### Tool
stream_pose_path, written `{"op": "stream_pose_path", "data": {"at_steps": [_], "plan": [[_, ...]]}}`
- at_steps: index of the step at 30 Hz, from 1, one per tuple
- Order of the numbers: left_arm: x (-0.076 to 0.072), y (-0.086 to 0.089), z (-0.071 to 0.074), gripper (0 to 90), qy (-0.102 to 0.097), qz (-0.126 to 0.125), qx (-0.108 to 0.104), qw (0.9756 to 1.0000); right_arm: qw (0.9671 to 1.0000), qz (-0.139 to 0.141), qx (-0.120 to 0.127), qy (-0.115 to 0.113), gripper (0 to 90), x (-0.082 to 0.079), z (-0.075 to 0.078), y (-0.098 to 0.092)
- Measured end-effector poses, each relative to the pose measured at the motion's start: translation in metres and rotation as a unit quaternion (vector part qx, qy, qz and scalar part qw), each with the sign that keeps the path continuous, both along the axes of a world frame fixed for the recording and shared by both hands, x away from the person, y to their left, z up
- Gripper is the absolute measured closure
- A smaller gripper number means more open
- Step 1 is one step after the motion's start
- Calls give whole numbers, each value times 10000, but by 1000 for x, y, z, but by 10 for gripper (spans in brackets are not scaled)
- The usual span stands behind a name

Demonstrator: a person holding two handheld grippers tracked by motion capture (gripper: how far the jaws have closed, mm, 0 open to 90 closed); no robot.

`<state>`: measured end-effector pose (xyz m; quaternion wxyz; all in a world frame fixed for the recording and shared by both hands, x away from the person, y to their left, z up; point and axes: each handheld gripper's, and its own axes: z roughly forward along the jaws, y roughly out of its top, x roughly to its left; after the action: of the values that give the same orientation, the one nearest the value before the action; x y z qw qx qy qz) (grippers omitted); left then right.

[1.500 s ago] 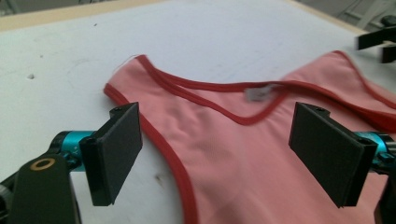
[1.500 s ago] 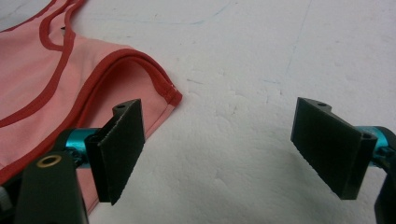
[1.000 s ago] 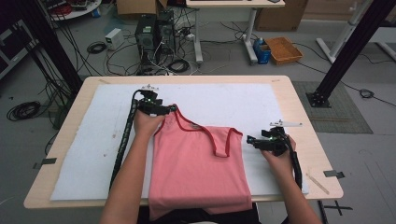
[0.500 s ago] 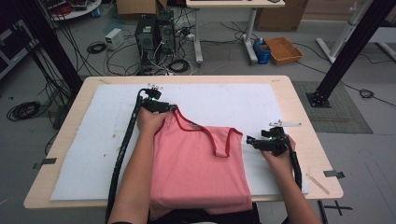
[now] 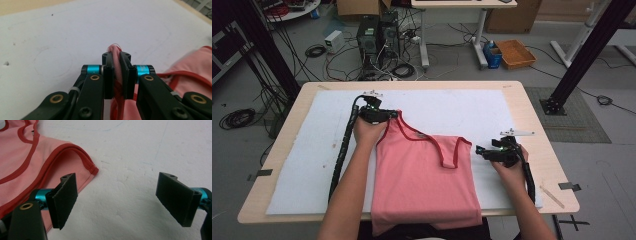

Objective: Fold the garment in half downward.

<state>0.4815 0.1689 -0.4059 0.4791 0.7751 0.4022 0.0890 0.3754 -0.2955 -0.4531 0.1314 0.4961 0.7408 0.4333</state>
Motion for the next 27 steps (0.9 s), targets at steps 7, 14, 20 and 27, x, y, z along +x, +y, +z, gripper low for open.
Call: {"op": "stream_pose_path", "data": {"at_steps": [7,14,20,27], "plan": [[-39,12,8,822,-236,-122,-416,9988,10000,-1,11,-12,174,0,0,-1],[-83,11,-4,817,-258,-341,-695,9967,10000,-2,1,3,174,1,0,-1],[-115,4,-7,800,-455,-477,-563,9962,10000,-6,-25,-2,174,1,0,0],[-137,6,-7,599,-458,-641,-537,9954,10000,-5,-46,-20,173,1,0,0]]}}
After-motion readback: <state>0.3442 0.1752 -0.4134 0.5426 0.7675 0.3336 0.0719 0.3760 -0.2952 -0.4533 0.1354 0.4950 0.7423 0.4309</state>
